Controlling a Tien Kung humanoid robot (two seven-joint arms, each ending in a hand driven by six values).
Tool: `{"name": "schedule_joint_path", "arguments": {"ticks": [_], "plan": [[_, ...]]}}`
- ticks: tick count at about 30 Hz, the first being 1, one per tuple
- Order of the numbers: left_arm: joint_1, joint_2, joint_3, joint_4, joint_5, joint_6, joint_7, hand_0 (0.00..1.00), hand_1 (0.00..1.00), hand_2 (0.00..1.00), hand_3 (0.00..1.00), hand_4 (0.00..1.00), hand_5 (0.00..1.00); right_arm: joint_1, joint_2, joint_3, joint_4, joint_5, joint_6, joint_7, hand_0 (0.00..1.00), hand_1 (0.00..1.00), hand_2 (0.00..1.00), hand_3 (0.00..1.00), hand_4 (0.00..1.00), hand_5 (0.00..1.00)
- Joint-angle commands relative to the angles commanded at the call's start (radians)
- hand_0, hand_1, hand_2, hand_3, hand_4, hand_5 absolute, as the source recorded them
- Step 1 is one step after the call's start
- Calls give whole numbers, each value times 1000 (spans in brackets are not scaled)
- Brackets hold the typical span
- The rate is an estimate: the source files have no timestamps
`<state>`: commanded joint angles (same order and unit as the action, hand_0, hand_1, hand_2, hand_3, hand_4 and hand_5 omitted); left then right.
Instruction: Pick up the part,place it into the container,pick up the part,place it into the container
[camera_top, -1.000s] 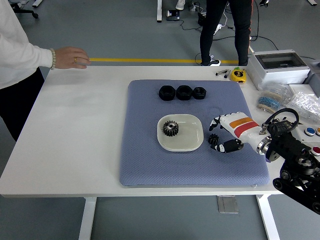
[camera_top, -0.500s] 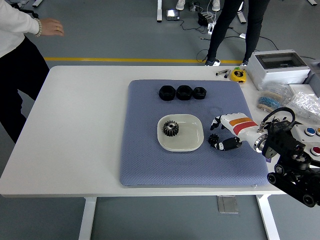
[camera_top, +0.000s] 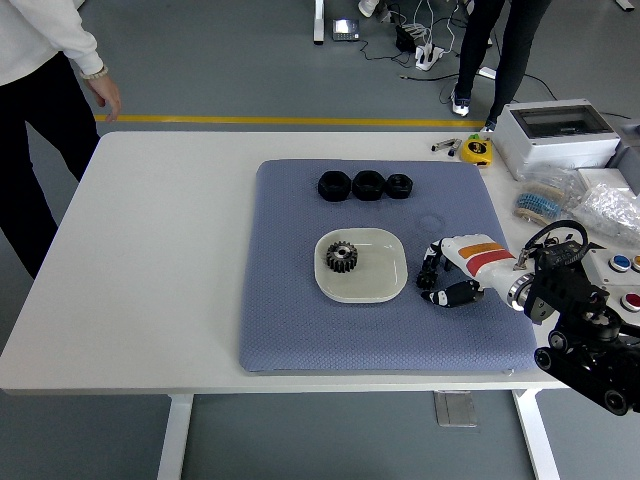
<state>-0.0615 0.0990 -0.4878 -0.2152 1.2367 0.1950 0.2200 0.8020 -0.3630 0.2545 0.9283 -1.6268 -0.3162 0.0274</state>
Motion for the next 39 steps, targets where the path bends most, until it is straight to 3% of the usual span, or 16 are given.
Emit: {"name": "schedule_joint_path", "arguments": {"ticks": [5, 6, 11, 12, 17, 18, 23, 24, 39], "plan": [[-1, 0, 0, 0, 0, 1, 0, 642, 625, 660, 613, 619, 648, 0, 2, -4, -5, 3, -3, 5, 281, 433, 534, 549, 841, 361], [-1, -1, 0, 0, 0, 2, 0, 642, 625, 661, 614, 618, 645, 0, 2, -5, -7, 5, -4, 6, 162, 349, 478, 525, 820, 395], [-2, -1, -1, 0, 1, 2, 0, 642, 625, 661, 614, 618, 645, -1, 2, -7, -4, 11, -13, 13, 162, 349, 478, 525, 820, 395], [-2, -1, -2, 0, 2, 2, 0, 642, 625, 660, 614, 619, 647, -1, 2, -7, -3, 12, -17, 13, 93, 247, 418, 517, 801, 430], [-1, -1, -3, 0, 4, 1, 0, 642, 625, 660, 614, 619, 647, -1, 2, -10, -5, 17, -24, 13, 93, 247, 418, 517, 801, 430], [-1, -1, -3, 0, 4, 1, 0, 641, 624, 661, 614, 618, 646, -2, 2, -10, -6, 18, -22, 13, 20, 165, 335, 486, 773, 467], [-2, 0, -2, 0, 3, 1, 0, 641, 624, 661, 614, 618, 646, -2, 1, -10, -6, 21, -22, 12, 20, 165, 335, 486, 773, 467], [-2, 0, -2, 0, 3, 1, 0, 642, 624, 660, 614, 618, 647, -2, 1, -10, -5, 22, -23, 12, 2, 127, 271, 460, 779, 451], [0, 1, -5, 1, 7, 0, 1, 642, 625, 660, 614, 618, 648, -2, 0, 0, -2, 34, -35, 9, 2, 72, 221, 432, 795, 443]]}}
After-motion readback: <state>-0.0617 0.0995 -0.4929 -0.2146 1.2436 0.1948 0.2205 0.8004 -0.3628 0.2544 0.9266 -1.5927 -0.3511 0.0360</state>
